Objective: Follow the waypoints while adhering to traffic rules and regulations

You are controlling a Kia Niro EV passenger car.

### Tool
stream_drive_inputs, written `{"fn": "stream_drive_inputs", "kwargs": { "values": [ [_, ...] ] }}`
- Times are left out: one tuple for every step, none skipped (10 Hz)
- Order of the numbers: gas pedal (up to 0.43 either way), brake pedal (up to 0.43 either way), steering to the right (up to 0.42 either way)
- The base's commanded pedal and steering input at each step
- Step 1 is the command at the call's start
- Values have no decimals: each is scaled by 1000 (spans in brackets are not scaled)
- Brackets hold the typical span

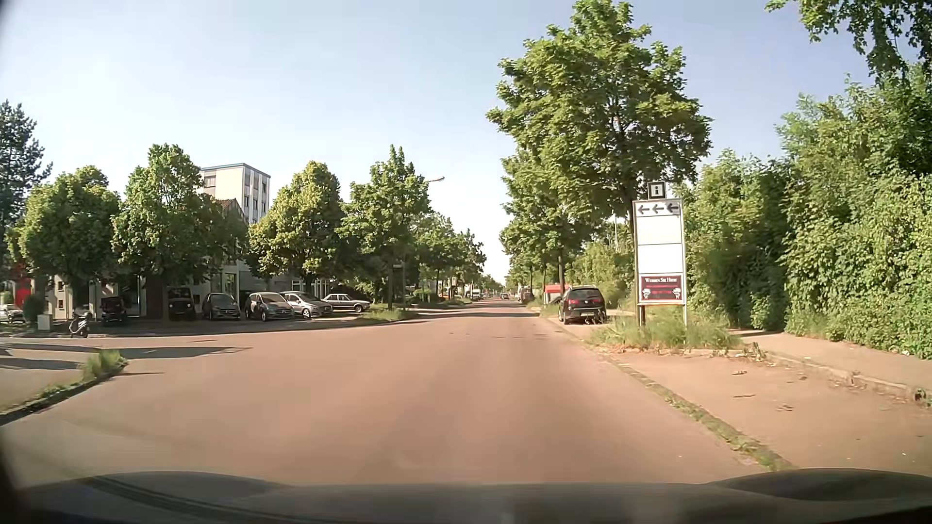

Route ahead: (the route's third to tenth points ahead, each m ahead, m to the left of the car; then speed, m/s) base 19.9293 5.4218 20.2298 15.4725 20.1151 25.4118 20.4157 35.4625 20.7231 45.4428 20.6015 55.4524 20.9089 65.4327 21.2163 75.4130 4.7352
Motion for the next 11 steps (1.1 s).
{"fn": "stream_drive_inputs", "kwargs": {
  "values": [
    [0, 24, -23],
    [0, 43, -24],
    [0, 79, -24],
    [0, 79, -24],
    [0, 24, -24],
    [0, 24, -31],
    [0, 30, -41],
    [0, 0, -45],
    [0, 0, -46],
    [0, 0, -46],
    [0, 0, -46]
  ]
}}
